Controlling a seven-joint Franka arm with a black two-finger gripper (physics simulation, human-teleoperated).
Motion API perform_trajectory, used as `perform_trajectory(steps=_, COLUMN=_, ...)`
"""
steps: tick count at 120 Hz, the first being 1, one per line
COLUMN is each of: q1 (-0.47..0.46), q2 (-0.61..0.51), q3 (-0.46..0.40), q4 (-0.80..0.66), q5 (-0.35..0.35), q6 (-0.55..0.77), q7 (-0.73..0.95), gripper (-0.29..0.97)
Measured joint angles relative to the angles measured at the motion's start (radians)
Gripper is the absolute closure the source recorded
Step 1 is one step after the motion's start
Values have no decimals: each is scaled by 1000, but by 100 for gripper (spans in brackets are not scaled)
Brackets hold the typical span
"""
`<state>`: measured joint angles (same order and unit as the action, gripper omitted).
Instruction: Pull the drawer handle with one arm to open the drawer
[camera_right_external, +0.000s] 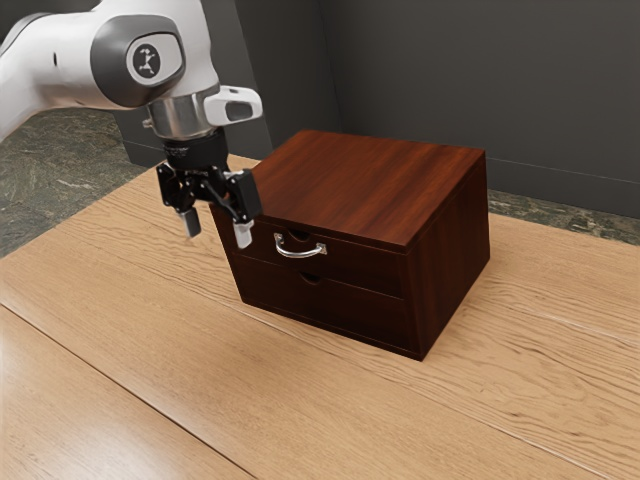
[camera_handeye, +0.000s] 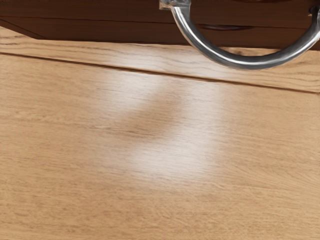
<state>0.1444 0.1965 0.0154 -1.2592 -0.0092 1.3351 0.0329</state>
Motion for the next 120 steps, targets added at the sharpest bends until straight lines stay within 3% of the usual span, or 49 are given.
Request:
perform_trajectory(steps=28, q1=1, q2=-2, q3=2, q4=2, q5=-11, q6=17, q7=16, gripper=0)
perform_trajectory(steps=36, q1=0, q2=-64, q3=-1, q4=15, q5=-13, q6=24, q7=37, gripper=0)
perform_trajectory(steps=42, q1=-3, q2=-110, q3=-12, q4=21, q5=-26, q6=57, q7=107, gripper=0)
perform_trajectory(steps=55, q1=-34, q2=-144, q3=-50, q4=25, q5=-125, q6=114, q7=300, gripper=0)
perform_trajectory(steps=66, q1=-77, q2=-137, q3=-67, q4=24, q5=-143, q6=148, q7=445, gripper=0)
perform_trajectory(steps=93, q1=-51, q2=-73, q3=-72, q4=15, q5=-114, q6=203, q7=753, gripper=0)
perform_trajectory(steps=120, q1=-172, q2=-127, q3=-63, q4=-153, q5=-35, q6=276, q7=1006, gripper=0)
